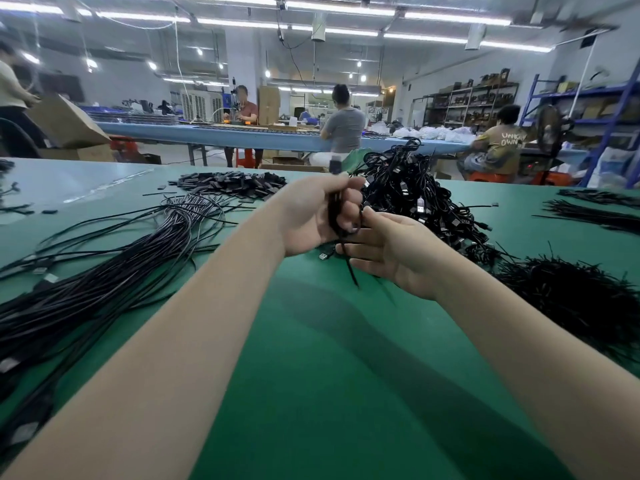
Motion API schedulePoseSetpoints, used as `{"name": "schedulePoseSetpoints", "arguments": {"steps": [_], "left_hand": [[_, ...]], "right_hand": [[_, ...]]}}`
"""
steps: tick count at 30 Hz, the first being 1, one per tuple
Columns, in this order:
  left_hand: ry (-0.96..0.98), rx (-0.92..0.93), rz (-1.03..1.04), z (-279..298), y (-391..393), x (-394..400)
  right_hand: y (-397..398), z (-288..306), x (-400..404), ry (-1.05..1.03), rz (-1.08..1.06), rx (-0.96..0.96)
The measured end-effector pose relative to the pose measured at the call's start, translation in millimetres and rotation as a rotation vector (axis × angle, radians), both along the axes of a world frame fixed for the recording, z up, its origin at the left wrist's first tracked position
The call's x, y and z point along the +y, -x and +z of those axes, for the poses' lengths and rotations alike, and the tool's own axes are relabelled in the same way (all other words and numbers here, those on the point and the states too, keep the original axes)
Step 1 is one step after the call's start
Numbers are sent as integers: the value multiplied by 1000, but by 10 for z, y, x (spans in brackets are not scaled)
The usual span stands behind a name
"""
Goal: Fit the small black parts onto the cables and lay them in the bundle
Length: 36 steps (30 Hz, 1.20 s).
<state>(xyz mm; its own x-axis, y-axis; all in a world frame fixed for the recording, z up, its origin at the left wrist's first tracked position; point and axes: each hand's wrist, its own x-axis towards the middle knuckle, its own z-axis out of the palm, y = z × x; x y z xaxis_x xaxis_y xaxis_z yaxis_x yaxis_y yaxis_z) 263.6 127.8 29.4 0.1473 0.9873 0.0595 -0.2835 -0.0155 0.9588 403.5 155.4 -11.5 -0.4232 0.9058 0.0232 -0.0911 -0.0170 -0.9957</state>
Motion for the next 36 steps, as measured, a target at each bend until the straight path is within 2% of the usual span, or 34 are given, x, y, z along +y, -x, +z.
{"name": "schedulePoseSetpoints", "arguments": {"steps": [3, 5, 9, 11, 12, 15, 18, 21, 24, 30, 36], "left_hand": [[63, -54, 52, -65, -124, 5], [82, -22, 80, -78, -162, 15], [78, 383, 229, -98, -144, 50], [68, 484, 263, -122, -123, 74], [76, 451, 249, -133, -114, 81], [138, 143, 131, -145, -94, 73], [149, 44, 104, -173, -85, 104], [114, 79, 134, -201, -99, 132], [96, 146, 177, -247, -116, 149], [36, 266, 218, -401, -190, 200], [-18, 334, 285, -561, -317, 212]], "right_hand": [[21, -39, -20, -6, -16, 14], [7, -79, -3, -1, -77, 7], [9, -129, 31, -24, -138, 17], [17, -144, 42, -48, -145, -9], [20, -147, 42, -67, -131, -36], [23, -136, 27, -108, -99, -73], [34, -108, 21, -108, -73, -60], [41, -103, -1, -128, -9, -101], [45, -122, -23, -235, 31, -216], [91, -208, 11, -560, -141, -610], [61, -421, 138, -666, -233, -792]]}}
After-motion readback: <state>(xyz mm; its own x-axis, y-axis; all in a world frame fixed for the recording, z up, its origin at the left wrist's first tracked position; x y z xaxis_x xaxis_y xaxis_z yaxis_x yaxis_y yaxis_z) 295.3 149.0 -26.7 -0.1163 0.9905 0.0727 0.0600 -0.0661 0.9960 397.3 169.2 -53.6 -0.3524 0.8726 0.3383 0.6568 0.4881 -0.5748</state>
